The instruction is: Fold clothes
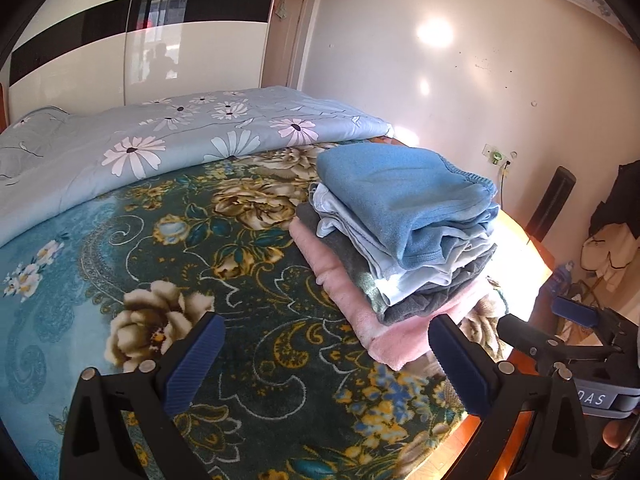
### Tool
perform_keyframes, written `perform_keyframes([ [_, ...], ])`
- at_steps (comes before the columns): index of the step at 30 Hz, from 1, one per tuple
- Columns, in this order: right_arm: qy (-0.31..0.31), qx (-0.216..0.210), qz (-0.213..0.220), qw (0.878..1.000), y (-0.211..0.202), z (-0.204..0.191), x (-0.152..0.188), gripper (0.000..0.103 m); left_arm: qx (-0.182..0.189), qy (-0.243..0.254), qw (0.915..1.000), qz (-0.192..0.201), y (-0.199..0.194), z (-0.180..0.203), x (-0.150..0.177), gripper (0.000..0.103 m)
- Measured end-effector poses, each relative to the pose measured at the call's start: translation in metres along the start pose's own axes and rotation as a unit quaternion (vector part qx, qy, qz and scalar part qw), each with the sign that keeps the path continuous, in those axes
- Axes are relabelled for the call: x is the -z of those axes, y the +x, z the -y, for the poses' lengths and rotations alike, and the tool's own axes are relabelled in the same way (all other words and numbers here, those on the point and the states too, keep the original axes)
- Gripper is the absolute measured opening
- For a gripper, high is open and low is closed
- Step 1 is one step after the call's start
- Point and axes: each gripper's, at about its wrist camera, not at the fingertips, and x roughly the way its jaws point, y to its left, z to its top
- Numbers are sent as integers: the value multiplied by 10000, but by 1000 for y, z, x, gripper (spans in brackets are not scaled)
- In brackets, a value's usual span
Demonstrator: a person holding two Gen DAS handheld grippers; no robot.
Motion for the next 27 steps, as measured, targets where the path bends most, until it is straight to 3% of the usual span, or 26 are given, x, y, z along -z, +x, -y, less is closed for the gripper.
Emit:
perform_keyframes([
  [3,-25,82,100,9999,-11,-3,2,103,114,-4,9999,8,-11,6,-1,103],
  [12,56,-15,336,9994,-40,-4,4,103,-288,303,9991,87,-39,26,-6,103],
  [18,157,-38,391,9991,-50,0,7,103,-252,170,9995,68,-45,28,-4,103],
  [27,239,-55,320,9992,-49,2,17,103,-490,280,9984,82,-46,30,1,103],
])
